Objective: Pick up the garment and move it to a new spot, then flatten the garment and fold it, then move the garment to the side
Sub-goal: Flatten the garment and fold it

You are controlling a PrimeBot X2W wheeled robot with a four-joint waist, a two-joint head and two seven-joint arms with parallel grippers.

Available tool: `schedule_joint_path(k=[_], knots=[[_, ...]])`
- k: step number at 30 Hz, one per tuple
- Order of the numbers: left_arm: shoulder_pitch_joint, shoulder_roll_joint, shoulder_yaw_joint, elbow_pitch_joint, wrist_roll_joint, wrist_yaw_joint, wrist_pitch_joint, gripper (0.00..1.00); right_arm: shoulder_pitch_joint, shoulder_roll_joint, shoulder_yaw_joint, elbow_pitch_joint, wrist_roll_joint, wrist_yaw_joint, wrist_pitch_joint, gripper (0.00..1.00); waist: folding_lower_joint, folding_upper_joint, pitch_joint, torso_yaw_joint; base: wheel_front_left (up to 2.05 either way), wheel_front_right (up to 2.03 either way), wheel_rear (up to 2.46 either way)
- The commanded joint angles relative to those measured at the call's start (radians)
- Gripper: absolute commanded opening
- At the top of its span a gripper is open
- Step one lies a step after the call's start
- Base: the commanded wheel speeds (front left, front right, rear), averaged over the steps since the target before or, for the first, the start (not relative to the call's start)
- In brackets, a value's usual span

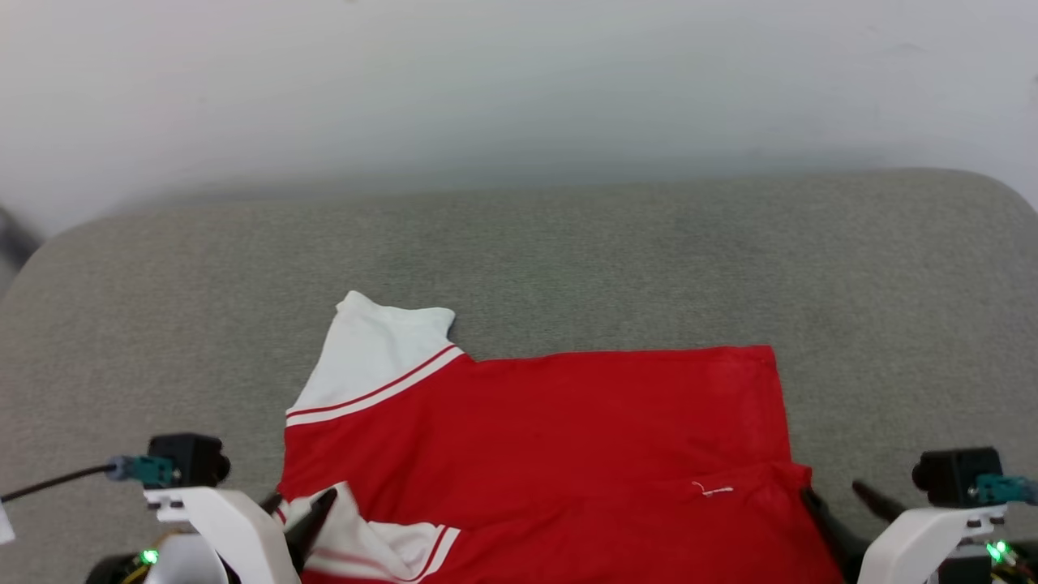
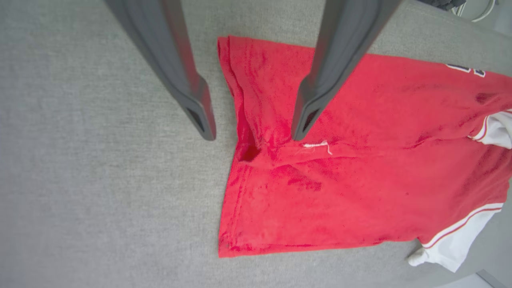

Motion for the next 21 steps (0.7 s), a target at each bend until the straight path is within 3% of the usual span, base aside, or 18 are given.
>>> schedule_joint_path(k=[1, 10, 16, 21], knots=[[-0.028, -0.001, 0.018, 0.010, 0.031, 0.013, -0.038, 1.00, -0.028, 0.014, -0.007, -0.014, -0.021, 0.000, -0.053, 1.00, 0.0001, 0.0000, 0.011, -0.024, 0.00, 0.00, 0.00], [-0.210, -0.041, 0.083, 0.056, 0.159, 0.052, -0.258, 1.00, -0.147, 0.080, -0.051, -0.063, -0.130, 0.000, -0.315, 1.00, 0.0001, 0.0000, 0.125, -0.084, 0.00, 0.00, 0.00], [-0.397, -0.047, 0.108, 0.145, 0.183, 0.020, -0.321, 1.00, -0.243, 0.107, -0.047, -0.107, -0.161, 0.000, -0.413, 1.00, 0.0001, 0.0000, 0.265, -0.110, 0.00, 0.00, 0.00], [-0.532, -0.013, 0.120, 0.234, 0.135, -0.034, -0.248, 1.00, -0.304, 0.114, -0.032, -0.131, -0.174, 0.000, -0.434, 1.00, 0.0001, 0.0000, 0.351, -0.131, 0.00, 0.00, 0.00]])
